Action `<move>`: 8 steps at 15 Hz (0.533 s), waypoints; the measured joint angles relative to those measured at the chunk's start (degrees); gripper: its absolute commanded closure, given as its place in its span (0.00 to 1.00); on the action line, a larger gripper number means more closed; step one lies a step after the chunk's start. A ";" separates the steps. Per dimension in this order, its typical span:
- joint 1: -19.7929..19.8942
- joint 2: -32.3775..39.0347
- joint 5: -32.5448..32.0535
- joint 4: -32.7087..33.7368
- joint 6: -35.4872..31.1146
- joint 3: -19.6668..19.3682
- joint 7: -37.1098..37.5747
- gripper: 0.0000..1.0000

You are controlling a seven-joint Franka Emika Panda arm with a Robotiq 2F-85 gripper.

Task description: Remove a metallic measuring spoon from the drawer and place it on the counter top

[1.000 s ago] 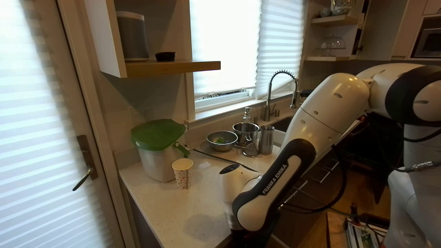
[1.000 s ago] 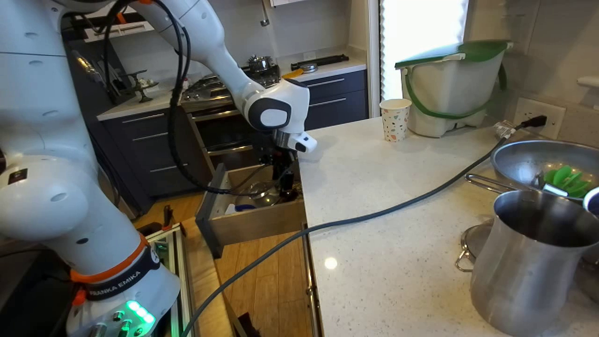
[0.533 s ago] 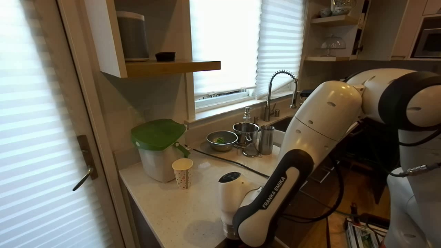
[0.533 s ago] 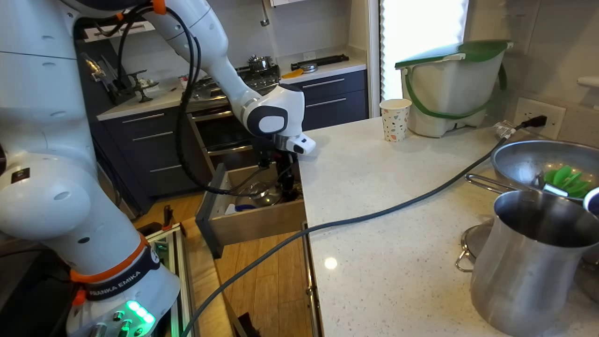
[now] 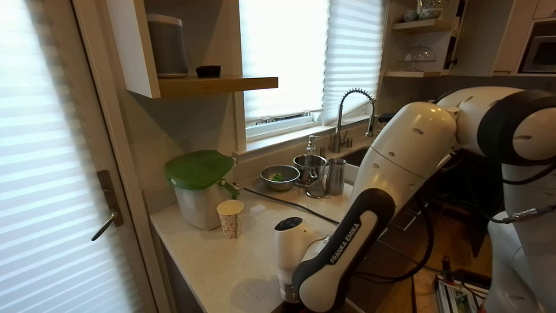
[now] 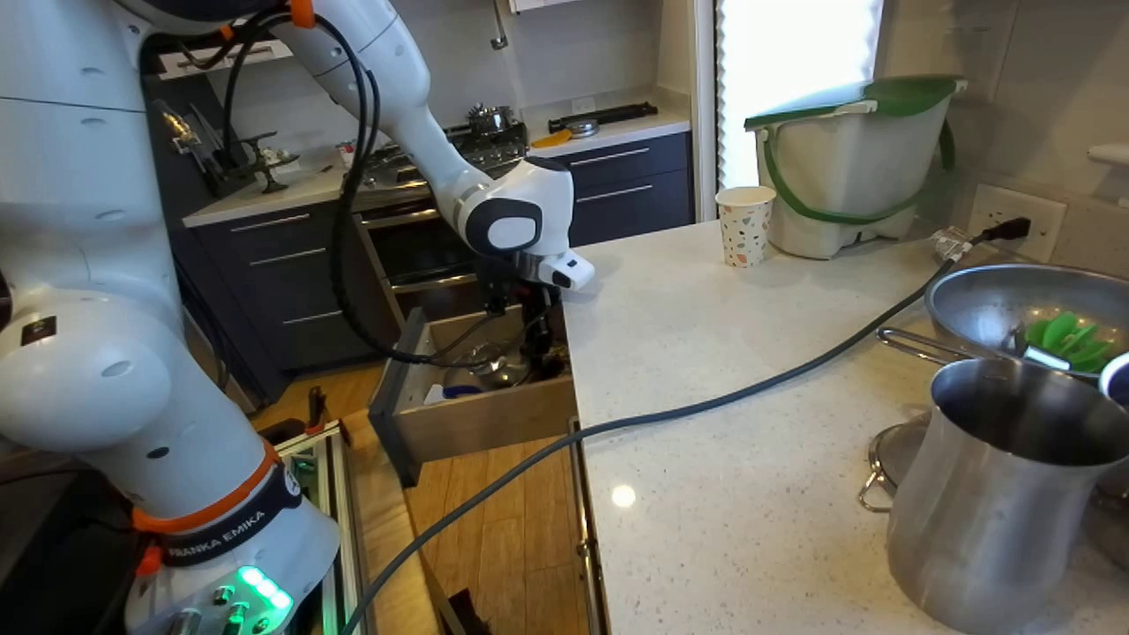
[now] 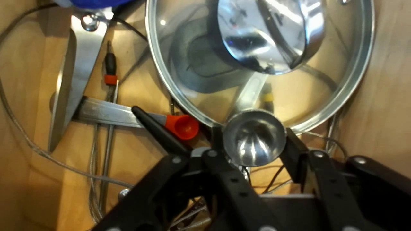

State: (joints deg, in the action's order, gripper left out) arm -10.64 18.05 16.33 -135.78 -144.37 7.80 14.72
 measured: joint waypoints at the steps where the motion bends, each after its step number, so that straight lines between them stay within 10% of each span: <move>1: 0.03 -0.28 0.12 0.06 0.37 0.04 0.03 0.78; 8: 0.92 -8.15 7.02 0.24 13.18 2.00 -3.11 0.78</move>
State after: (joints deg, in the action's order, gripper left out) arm -9.72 9.90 23.35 -135.54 -131.19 9.79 11.61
